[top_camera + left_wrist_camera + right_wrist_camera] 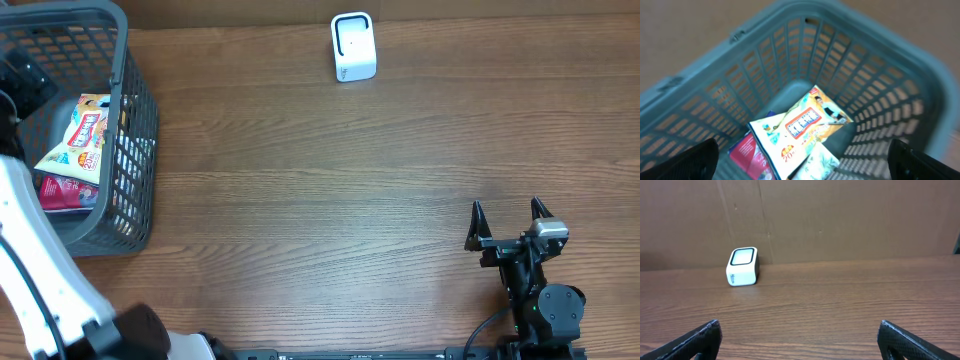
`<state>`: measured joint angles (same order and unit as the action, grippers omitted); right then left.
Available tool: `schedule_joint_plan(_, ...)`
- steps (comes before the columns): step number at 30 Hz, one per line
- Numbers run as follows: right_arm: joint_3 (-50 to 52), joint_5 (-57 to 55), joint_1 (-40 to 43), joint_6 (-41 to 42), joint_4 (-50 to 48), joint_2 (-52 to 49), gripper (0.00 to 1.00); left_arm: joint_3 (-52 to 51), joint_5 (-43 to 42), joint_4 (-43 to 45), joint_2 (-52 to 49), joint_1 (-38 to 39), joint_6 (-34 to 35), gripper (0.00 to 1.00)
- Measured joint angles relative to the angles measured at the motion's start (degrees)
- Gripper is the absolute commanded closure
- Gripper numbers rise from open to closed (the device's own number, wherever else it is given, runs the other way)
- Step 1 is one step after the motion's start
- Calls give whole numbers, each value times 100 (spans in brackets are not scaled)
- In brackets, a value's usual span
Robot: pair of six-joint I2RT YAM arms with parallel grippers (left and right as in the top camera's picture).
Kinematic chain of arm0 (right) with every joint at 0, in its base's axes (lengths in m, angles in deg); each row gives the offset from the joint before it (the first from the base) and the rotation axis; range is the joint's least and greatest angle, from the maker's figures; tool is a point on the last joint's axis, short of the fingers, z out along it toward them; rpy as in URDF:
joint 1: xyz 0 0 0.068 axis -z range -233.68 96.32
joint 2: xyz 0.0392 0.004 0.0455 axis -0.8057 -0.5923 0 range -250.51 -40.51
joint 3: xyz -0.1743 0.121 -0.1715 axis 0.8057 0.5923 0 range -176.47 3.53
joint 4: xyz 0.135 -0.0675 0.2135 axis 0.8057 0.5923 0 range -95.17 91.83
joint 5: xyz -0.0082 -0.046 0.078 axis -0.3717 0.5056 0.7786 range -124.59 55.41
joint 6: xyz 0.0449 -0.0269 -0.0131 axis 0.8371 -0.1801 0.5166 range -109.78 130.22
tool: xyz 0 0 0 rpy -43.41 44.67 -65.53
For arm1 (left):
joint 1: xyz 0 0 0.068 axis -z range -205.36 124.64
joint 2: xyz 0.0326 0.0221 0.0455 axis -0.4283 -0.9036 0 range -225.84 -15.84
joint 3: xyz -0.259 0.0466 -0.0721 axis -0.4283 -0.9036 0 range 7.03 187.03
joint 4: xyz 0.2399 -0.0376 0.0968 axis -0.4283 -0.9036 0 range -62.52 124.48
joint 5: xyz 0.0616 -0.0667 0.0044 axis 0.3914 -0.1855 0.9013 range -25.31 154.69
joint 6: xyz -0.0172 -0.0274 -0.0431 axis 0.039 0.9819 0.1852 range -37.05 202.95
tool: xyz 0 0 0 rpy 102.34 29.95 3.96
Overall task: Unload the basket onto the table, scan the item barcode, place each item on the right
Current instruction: 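Lower the left gripper into the basket and grasp the yellow snack bag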
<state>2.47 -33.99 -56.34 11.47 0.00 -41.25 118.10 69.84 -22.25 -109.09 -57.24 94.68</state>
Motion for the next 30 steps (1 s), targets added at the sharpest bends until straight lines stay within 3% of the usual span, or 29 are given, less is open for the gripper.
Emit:
schedule_joint_plan(10, 0, -2, 0, -2, 2, 0, 0, -2, 63, 4, -1390, 0, -181, 0)
schedule_joint_plan(30, 0, -2, -2, -2, 0, 0, 0, -2, -114, -94, -2949, 0, -1537, 0)
